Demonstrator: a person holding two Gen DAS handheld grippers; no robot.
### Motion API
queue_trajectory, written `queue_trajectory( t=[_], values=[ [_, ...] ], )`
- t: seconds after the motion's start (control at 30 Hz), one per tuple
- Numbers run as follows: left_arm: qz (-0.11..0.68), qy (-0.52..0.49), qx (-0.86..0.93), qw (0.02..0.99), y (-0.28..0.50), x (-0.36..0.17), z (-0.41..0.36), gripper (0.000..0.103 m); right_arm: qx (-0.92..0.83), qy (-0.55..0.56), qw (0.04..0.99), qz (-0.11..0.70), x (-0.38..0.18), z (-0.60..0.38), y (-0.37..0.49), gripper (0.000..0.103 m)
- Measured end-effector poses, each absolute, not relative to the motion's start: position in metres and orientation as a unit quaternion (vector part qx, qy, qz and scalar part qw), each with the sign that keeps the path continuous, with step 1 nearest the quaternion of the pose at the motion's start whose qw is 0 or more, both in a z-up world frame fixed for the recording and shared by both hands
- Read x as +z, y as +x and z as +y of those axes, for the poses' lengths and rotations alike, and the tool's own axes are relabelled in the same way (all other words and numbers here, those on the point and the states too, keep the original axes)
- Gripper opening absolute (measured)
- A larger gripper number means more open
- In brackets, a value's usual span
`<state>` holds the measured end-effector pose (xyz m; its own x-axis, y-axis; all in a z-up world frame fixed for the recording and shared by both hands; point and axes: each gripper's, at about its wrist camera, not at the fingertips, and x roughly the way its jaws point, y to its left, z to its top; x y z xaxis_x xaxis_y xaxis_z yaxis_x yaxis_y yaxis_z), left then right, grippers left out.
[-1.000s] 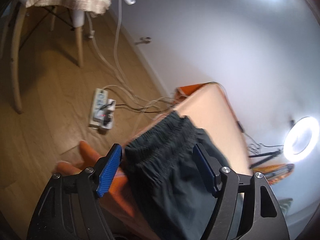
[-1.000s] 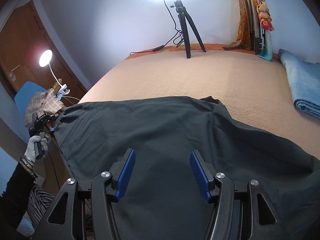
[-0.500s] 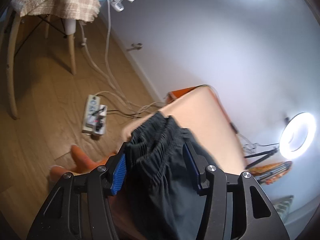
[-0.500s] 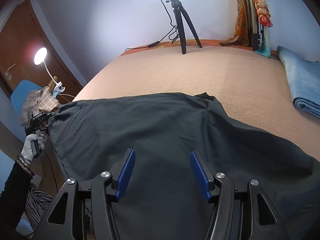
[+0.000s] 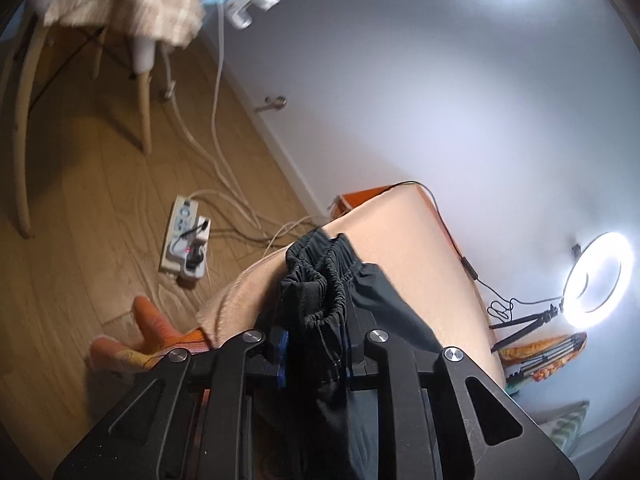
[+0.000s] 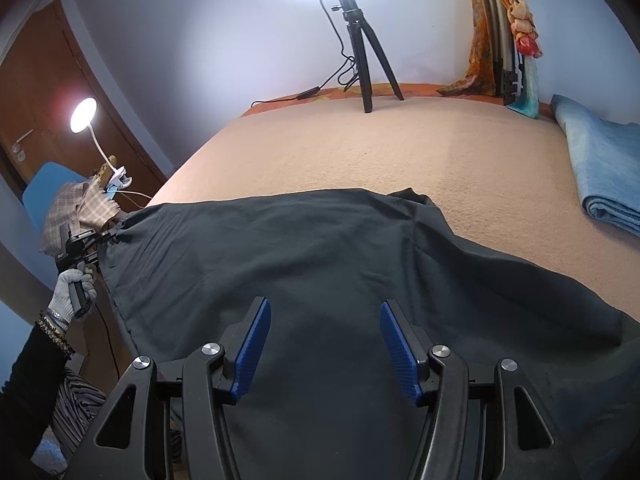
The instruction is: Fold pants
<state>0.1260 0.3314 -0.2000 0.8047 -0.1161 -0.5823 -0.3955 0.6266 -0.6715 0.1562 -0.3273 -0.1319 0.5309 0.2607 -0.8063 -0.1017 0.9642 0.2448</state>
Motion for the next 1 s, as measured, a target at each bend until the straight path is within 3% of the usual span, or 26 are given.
queue_trajectory(
  t=[0.37,0.67,1.0],
  values=[
    [0.279,-0.141,0.007,0.95,0.13,-0.106,0.192,0.016,0.113,0.083,0.872,0.47,-0.131,-0.321,0.158,0.06],
    [0.324,-0.038,-0.105,0.94,0.13,-0.125,0.072,0.016,0.168,0.097,0.85,0.489,-0.136,-0.294,0.161,0.061],
    [0.358,0.004,-0.194,0.913,0.114,-0.139,0.008,0.019,0.275,0.183,0.788,0.519,-0.174,-0.197,0.209,0.062]
  ],
)
